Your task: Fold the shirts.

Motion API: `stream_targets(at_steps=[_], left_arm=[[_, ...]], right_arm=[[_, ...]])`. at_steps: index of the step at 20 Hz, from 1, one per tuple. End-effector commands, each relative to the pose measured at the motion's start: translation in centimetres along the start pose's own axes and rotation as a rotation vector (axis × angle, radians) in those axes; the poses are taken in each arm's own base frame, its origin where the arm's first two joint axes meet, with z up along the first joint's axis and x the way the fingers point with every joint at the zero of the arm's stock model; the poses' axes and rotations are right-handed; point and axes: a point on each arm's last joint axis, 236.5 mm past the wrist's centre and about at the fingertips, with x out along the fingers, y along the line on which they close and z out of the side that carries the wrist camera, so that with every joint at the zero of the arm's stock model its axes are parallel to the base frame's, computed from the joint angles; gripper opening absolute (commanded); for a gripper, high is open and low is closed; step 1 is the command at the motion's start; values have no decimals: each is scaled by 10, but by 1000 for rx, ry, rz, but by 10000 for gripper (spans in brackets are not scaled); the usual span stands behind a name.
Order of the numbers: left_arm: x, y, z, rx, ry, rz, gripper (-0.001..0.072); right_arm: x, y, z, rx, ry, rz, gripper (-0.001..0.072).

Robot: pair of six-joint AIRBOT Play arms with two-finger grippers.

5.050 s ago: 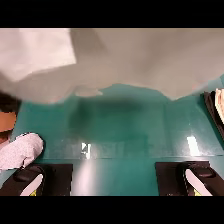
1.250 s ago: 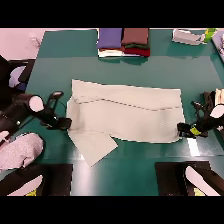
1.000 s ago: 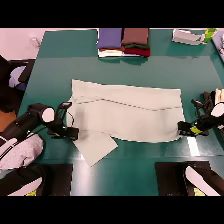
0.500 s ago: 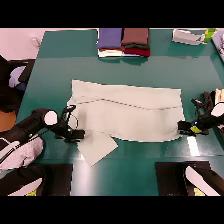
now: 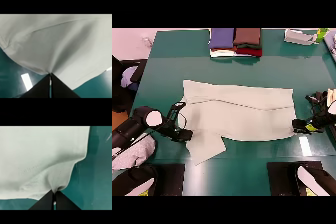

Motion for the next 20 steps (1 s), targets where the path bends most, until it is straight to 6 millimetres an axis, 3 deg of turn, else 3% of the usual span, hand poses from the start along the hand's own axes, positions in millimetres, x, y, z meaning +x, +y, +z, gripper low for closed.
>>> stream_targets(at_steps=[1,3,5,8,10,12,15,17,20], left_arm=[[-12,4,-5,14,-11,20,26],[-34,5,3,42,-55,46,26],[-70,5,17,83,-115,90,26],[-123,-9,57,179,-300,102,26],[-146,-8,90,217,-441,144,26],[-150,0,120,263,-512,204,25],[-137,19,173,240,-572,230,25],[-131,37,213,211,-615,244,25],[-111,44,264,261,-628,251,26]], right_arm=[[-11,2,0,-13,-34,0,16],[-19,3,-2,-19,-59,-1,15],[-30,4,-5,-25,-90,-5,15],[-61,8,8,-36,-185,-3,14],[-77,10,26,-34,-219,-3,14],[-83,11,47,-32,-219,-1,14],[-86,11,95,-16,-245,6,14],[-82,10,123,-12,-247,6,14],[-68,17,161,3,-221,47,14]])
